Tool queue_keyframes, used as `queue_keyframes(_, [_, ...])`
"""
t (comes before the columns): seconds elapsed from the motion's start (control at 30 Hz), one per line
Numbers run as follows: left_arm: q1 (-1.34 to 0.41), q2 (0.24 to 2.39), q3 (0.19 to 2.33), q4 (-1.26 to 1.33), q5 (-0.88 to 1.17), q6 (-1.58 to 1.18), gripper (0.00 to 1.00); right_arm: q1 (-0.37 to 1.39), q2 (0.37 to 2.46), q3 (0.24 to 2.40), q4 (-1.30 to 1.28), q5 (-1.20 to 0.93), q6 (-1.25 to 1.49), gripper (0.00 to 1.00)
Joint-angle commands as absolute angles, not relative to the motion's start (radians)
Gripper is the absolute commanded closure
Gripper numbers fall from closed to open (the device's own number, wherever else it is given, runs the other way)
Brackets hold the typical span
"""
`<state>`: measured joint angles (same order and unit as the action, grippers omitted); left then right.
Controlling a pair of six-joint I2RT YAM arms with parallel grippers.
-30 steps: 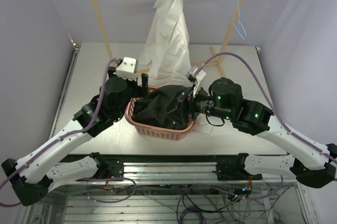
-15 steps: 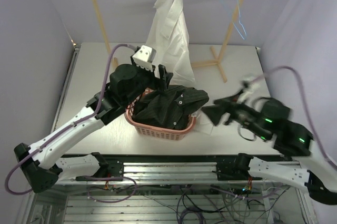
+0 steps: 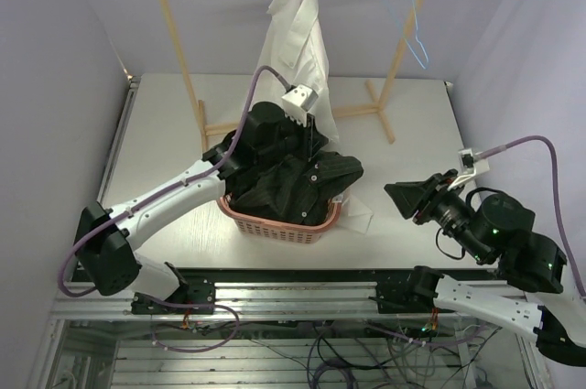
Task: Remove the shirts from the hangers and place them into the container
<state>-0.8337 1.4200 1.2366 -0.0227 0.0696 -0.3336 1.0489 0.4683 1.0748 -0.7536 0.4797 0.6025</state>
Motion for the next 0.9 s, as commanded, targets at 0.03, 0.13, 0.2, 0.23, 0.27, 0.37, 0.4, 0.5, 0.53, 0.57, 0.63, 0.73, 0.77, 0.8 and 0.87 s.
queue_keyframes(0.03, [-0.832, 1.339, 1.2, -0.055, 0.185, -0.298, 0.81, 1.05, 0.49, 1.084, -0.76, 0.503, 0.591, 0.66])
queue_keyframes(0.13, [-0.833, 1.269, 1.144, -0.127, 0.143, -0.259, 0.92, 1.049, 0.502, 1.07, -0.738, 0.5, 0.58, 0.66])
queue_keyframes(0.2, [-0.833, 1.235, 1.118, -0.176, 0.137, -0.24, 0.93, 1.049, 0.508, 1.058, -0.72, 0.496, 0.575, 0.66])
queue_keyframes(0.23, [-0.833, 1.225, 1.11, -0.195, 0.135, -0.23, 0.93, 1.05, 0.514, 1.055, -0.714, 0.493, 0.572, 0.65])
queue_keyframes(0.27, [-0.833, 1.222, 1.106, -0.216, 0.133, -0.221, 0.92, 1.05, 0.519, 1.052, -0.708, 0.491, 0.57, 0.65])
queue_keyframes(0.37, [-0.832, 1.24, 1.087, -0.25, 0.097, -0.202, 0.9, 1.05, 0.536, 1.044, -0.694, 0.485, 0.564, 0.65])
queue_keyframes(0.4, [-0.833, 1.251, 1.079, -0.247, 0.076, -0.2, 0.9, 1.05, 0.54, 1.042, -0.69, 0.483, 0.563, 0.65])
queue_keyframes(0.5, [-0.833, 1.287, 1.06, -0.211, 0.037, -0.203, 0.89, 1.05, 0.55, 1.046, -0.694, 0.479, 0.565, 0.65])
queue_keyframes(0.53, [-0.833, 1.298, 1.055, -0.196, 0.031, -0.208, 0.89, 1.049, 0.552, 1.049, -0.699, 0.479, 0.567, 0.65])
queue_keyframes(0.57, [-0.833, 1.311, 1.051, -0.184, 0.033, -0.208, 0.89, 1.05, 0.549, 1.051, -0.702, 0.48, 0.569, 0.65])
queue_keyframes(0.63, [-0.833, 1.346, 1.05, -0.187, 0.037, -0.201, 0.89, 1.049, 0.544, 1.053, -0.708, 0.48, 0.572, 0.65])
queue_keyframes(0.73, [-0.833, 1.416, 1.082, -0.283, -0.005, -0.194, 0.9, 1.049, 0.533, 1.054, -0.719, 0.484, 0.577, 0.65])
queue_keyframes(0.77, [-0.833, 1.444, 1.099, -0.333, -0.043, -0.198, 0.9, 1.049, 0.529, 1.054, -0.723, 0.486, 0.578, 0.65])
queue_keyframes(0.8, [-0.833, 1.473, 1.124, -0.388, -0.094, -0.205, 0.89, 1.049, 0.526, 1.054, -0.724, 0.488, 0.578, 0.66])
queue_keyframes(0.87, [-0.833, 1.536, 1.164, -0.498, -0.228, -0.221, 0.9, 1.049, 0.523, 1.05, -0.725, 0.491, 0.578, 0.65])
